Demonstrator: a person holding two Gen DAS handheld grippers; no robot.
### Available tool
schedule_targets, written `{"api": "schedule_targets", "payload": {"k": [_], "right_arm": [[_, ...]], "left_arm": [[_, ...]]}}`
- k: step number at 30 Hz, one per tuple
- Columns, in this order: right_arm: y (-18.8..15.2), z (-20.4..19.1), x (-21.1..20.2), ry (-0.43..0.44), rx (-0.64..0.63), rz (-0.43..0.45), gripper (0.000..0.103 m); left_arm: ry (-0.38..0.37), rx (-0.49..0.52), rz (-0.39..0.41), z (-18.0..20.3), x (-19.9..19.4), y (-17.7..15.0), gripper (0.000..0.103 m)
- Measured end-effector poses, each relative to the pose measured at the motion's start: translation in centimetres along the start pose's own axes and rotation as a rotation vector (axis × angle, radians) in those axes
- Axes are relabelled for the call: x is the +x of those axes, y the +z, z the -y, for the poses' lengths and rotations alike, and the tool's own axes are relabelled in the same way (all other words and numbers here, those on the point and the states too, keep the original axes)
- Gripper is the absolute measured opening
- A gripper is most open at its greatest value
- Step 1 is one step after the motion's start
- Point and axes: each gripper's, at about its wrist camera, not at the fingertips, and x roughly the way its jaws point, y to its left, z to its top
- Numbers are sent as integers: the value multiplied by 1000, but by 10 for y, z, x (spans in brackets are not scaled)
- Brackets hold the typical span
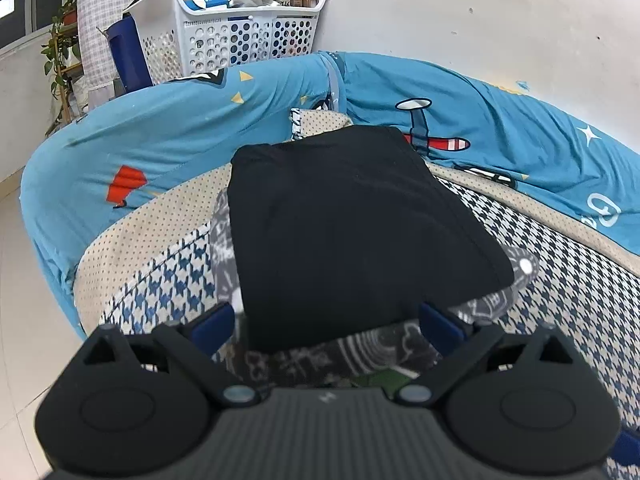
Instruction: Fold clothes
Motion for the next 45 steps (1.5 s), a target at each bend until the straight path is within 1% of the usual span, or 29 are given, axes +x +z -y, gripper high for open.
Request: {"api": "schedule_targets", "payload": {"k": [6, 11, 22, 42, 43, 45], "right_arm": [[0, -3, -10, -12, 0, 2, 35], [-3, -5, -17, -19, 3, 0, 39], [-11, -4, -27, -34, 27, -12, 40], [-23, 9, -41, -45, 63, -43, 42], [-23, 9, -42, -45, 64, -43, 43], [-24, 9, -43, -48, 64, -45, 47]], "left_arm": [[-5, -11, -6, -2, -8, -9, 102], [-9, -16, -13, -4, -14, -17, 102], [-13, -22, -38, -6, -22, -35, 103], [3, -5, -67, 5, -30, -63, 103], [2, -7, -70, 6, -30, -64, 103], [1, -11, -74, 6, -31, -67, 103]]}}
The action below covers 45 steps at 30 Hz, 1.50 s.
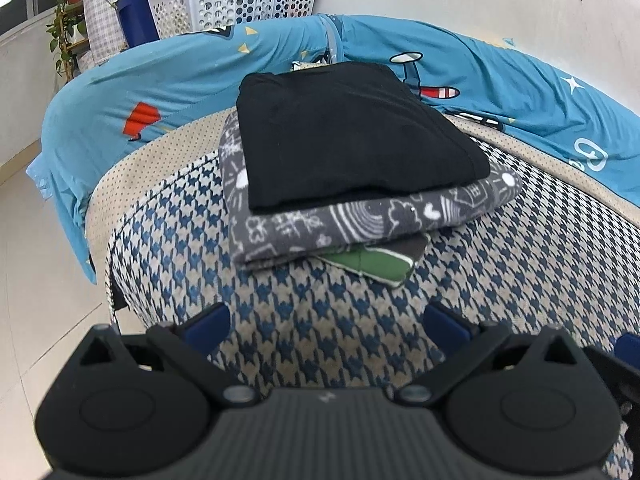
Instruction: Fold clothes
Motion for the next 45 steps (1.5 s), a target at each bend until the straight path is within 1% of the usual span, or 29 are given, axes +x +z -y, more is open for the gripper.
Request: {"api": "schedule_targets", "payload": {"k": [2, 13, 26, 35, 45], "right_arm": [[-1, 1, -1, -4, 3, -3, 49], [-4, 11, 0, -21, 40, -29, 49], [-7, 13, 0, -16, 53, -48, 50], [-6, 14, 1, -15, 61, -52, 50], [-6, 12, 6, -16, 62, -69, 50]], "left_arm": [[1, -5, -3, 0, 0, -2, 103], [18, 12, -17, 5, 0, -12, 103], [33, 25, -27, 9, 1, -20, 103], [39, 21, -27, 7, 2, -21, 103], [54, 11, -45, 3, 5, -21, 103]]}}
